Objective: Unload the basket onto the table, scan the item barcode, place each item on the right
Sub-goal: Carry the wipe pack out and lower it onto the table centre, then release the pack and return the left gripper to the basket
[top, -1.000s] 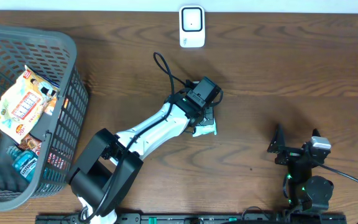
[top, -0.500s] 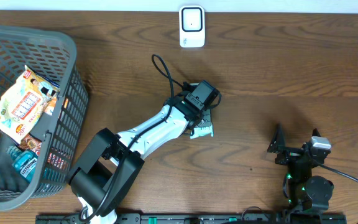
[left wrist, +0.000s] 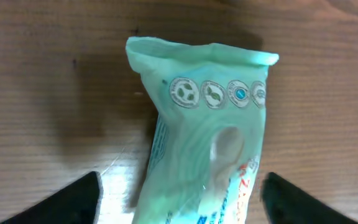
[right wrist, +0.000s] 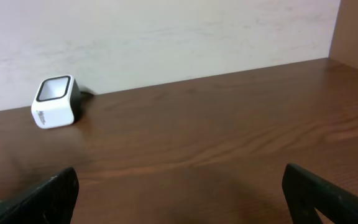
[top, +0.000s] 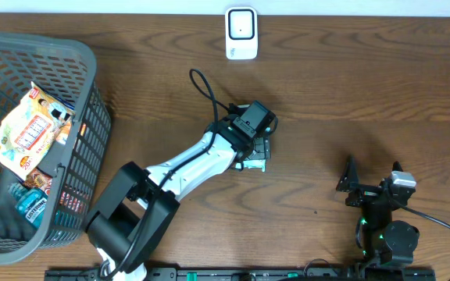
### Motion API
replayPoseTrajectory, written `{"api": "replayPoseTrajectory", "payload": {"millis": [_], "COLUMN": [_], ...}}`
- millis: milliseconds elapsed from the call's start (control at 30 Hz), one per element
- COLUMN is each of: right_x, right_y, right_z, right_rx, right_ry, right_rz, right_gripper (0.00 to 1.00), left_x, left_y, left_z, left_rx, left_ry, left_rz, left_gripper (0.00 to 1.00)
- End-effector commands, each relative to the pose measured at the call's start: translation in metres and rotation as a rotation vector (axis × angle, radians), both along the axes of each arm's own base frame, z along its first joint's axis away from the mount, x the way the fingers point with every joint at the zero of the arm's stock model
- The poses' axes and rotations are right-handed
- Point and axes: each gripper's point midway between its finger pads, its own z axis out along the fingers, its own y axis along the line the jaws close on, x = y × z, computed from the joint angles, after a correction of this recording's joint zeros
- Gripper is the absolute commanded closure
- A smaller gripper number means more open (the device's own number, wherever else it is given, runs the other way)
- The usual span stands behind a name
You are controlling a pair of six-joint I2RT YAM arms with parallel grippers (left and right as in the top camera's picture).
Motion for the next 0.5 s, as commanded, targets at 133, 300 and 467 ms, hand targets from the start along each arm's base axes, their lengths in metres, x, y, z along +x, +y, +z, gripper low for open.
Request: {"api": "replayPoseTrajectory", "payload": {"millis": [133,300,467], "right_x": [0.000,0.000,0.000], "right_y": [0.000,0.000,0.000], "right_z": [0.000,0.000,0.000], "right_rx": [-0.007,-0.008,-0.008], "right_ry": [-0.001,-0.001,-0.001], "right_rz": [0.001,0.001,0.001], "right_gripper": [0.01,0.01,0.01], "left_x": [0.007,0.009,0.011], "left_y": [0.009,0.023,0.058], "left_z": [0.094,0.168,0.245], "left_rx": [-0.094,-0.162,-0.194], "left_ry": [-0.191,-0.370,-0.572], "left_rz": [-0.043,-0.094,-0.098], "left_gripper": [0.01,0.02,0.02]}}
